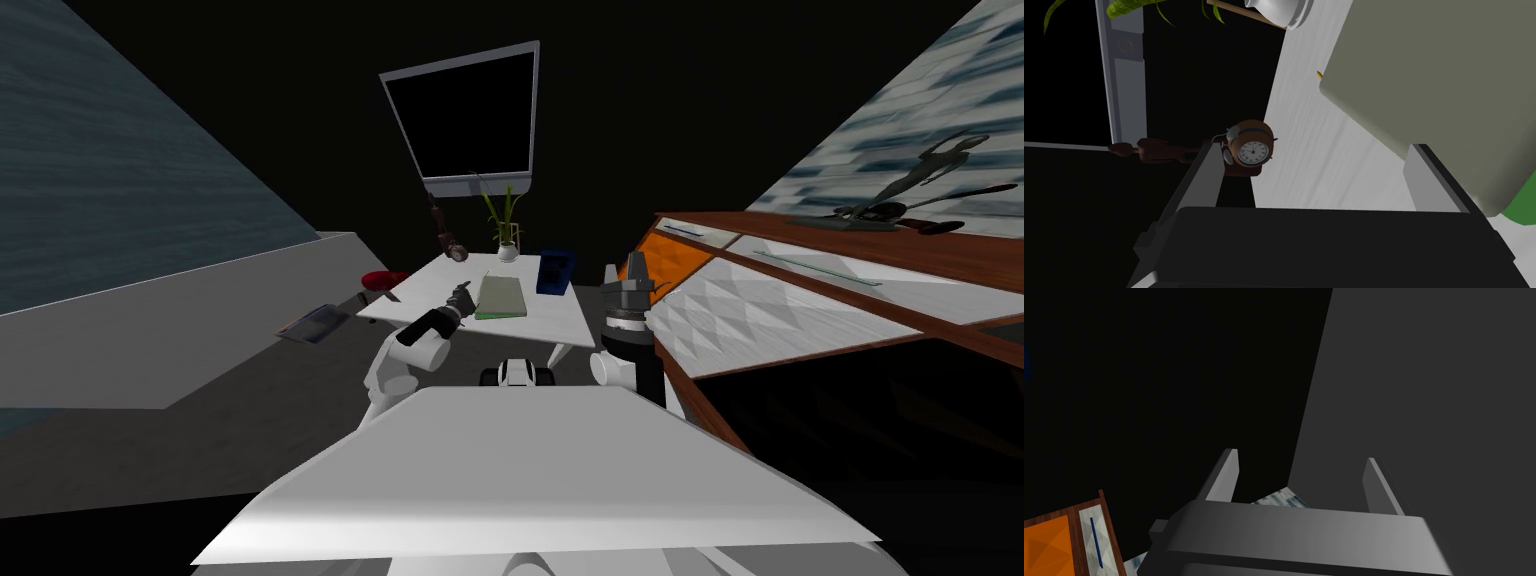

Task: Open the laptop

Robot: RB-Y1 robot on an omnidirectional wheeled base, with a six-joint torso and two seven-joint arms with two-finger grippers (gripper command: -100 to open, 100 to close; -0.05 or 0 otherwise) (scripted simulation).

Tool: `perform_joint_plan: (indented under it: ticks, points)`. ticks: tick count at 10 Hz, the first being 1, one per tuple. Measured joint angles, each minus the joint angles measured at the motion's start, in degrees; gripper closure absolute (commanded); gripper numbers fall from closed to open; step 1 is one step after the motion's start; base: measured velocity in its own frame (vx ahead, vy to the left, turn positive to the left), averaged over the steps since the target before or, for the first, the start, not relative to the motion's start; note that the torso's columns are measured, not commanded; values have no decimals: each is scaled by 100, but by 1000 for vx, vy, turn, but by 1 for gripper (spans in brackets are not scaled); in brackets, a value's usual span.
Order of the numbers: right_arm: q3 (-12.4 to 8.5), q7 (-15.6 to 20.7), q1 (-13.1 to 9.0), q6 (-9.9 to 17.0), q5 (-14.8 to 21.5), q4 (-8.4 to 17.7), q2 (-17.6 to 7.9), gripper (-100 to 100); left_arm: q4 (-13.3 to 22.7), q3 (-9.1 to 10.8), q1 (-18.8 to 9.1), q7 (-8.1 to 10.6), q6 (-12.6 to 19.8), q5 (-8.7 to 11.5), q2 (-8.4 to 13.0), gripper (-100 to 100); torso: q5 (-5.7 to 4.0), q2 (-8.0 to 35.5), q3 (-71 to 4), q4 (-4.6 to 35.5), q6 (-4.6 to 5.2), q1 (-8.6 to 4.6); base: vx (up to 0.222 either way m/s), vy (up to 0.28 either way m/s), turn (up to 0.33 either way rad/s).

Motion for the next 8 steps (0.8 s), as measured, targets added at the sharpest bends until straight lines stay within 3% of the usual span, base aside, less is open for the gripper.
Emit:
perform_joint_plan:
  ticks: [2,3,8]
  points:
    - [0,0,0,0,0,0,0,0,-327,5,20,82,277,5,73,-100,-1,-1,-1,0,0,-3,29,2,13]
    - [0,0,0,0,0,0,0,0,-346,5,18,91,313,5,76,0,-1,3,2,0,0,-4,0,0,0]
    - [0,0,-1,0,0,0,0,0,-344,5,18,91,309,5,76,0,-1,-3,-2,-1,0,-3,0,0,0]
